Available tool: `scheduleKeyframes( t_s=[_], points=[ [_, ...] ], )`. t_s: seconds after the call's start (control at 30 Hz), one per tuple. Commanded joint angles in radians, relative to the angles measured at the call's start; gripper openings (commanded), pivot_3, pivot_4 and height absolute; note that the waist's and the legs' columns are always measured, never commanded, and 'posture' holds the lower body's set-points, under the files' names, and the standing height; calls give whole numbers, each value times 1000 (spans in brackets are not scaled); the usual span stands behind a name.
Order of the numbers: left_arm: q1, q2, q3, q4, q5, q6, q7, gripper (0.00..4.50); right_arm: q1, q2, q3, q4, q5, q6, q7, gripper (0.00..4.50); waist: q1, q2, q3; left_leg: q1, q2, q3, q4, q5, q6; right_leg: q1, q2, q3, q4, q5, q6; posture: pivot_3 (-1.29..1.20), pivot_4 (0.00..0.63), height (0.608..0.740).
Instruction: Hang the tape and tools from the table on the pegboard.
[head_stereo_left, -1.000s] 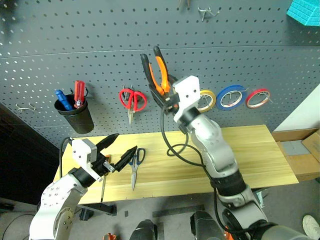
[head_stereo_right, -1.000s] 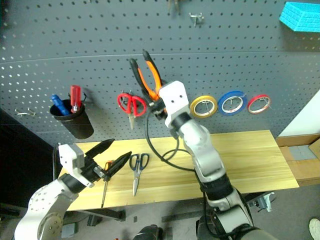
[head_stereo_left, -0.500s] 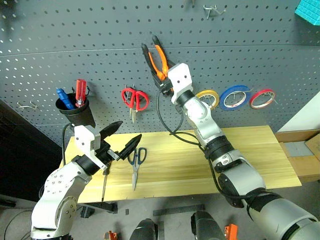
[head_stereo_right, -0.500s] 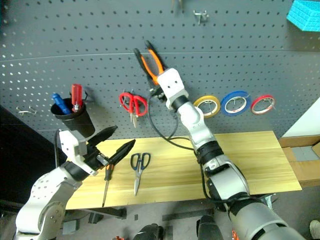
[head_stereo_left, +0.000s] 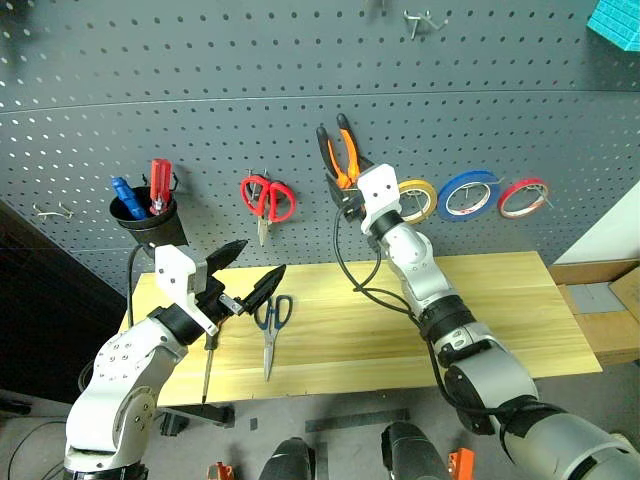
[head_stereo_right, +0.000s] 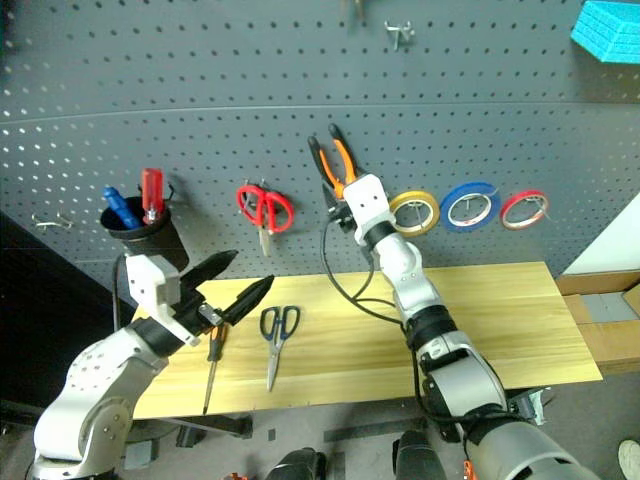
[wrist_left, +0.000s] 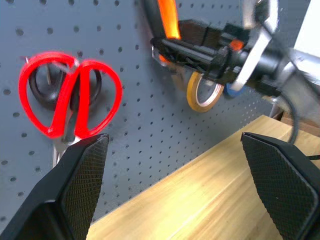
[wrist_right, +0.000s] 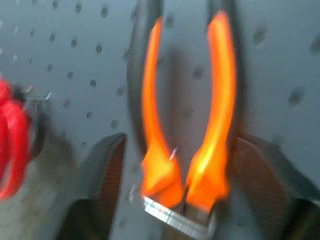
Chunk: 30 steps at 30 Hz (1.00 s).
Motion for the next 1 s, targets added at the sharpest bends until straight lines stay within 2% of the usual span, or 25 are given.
scheduleKeyframes(
  t_s=[0.03, 0.27, 0.4, 0.47, 0.63, 1.0],
  points=[
    [15, -7, -21, 3, 31, 18, 32, 4500, 88, -33, 22, -231, 60, 179, 129, 4479, 1, 0, 0, 0, 0, 0, 0, 0, 0, 0, 0, 0, 0, 0, 0, 43, 183, 740],
    [94, -10, -52, 7, 90, 152, 137, 4500, 352, -208, 91, -726, 162, 593, 346, 4479, 2, 0, 1, 0, 1, 1, 0, 0, 0, 0, 1, 0, 0, 0, 0, 12, 193, 740],
    [133, -32, -77, 42, 150, 364, 292, 4500, 469, -346, 147, -986, 288, 827, 500, 4479, 2, -1, 2, 0, 2, 0, 0, 0, 0, 1, 3, 0, 0, 0, 0, -3, 195, 740],
    [130, -45, -91, 66, 169, 452, 341, 4500, 502, -384, 160, -1065, 333, 897, 529, 4479, 3, -2, 2, 1, 3, 0, 0, 0, 0, 2, 3, 0, 0, 0, 0, -6, 193, 740],
    [48, -101, -118, 178, 214, 518, 405, 4500, 504, -396, 171, -1090, 336, 945, 512, 4479, 7, -4, 4, 1, 4, -1, 2, 0, 0, 2, 4, -1, 0, 0, -1, -12, 189, 740],
    [-170, -209, -129, 474, 283, 498, 447, 4500, 484, -396, 178, -1096, 335, 972, 502, 4479, 20, -5, 4, 1, 4, -1, 2, 3, -4, 2, 4, -2, -1, 3, -3, -35, 186, 740]
  ],
)
